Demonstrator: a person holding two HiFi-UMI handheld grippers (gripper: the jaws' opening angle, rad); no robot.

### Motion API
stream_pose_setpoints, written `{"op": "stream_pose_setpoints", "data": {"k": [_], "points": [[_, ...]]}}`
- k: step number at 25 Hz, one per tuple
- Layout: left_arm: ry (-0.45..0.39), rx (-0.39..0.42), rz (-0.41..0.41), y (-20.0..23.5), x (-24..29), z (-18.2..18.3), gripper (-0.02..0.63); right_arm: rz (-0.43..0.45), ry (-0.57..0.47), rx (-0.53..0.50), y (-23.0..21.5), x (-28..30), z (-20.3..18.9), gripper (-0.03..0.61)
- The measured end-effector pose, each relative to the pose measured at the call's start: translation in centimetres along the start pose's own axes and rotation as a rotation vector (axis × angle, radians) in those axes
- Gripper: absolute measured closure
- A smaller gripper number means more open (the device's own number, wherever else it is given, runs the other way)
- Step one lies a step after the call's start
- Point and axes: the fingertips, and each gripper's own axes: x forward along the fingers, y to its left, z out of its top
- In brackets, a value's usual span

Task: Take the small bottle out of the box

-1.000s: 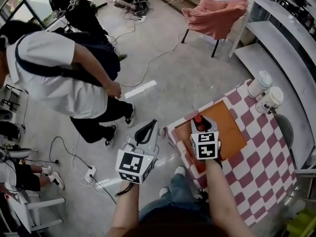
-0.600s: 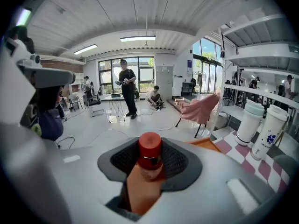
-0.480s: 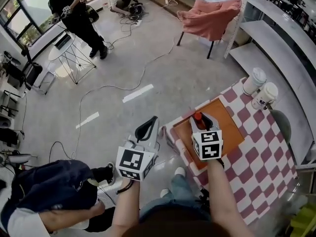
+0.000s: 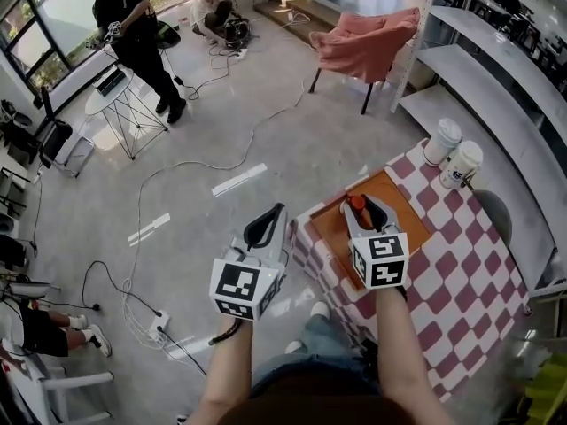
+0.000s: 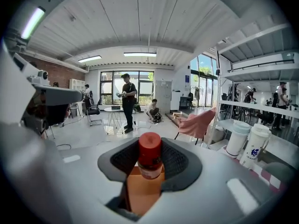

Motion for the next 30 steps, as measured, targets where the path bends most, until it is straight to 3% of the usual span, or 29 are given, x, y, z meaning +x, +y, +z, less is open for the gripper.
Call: {"op": "stream_pose_setpoints", "data": {"k": [18,30], "points": [[-0.126,0.055,-0.068,-3.7,-10.3,2.7,0.614,-0.077,-0.23,-0.054,6.0,-14.1,5.6,0.437],[-0.192,0.067,-0.124,-7.0,-13.6,5.9,0.614,-0.139,-0.3,-0.097,7.6,-21.5,6.8,0.437]]}}
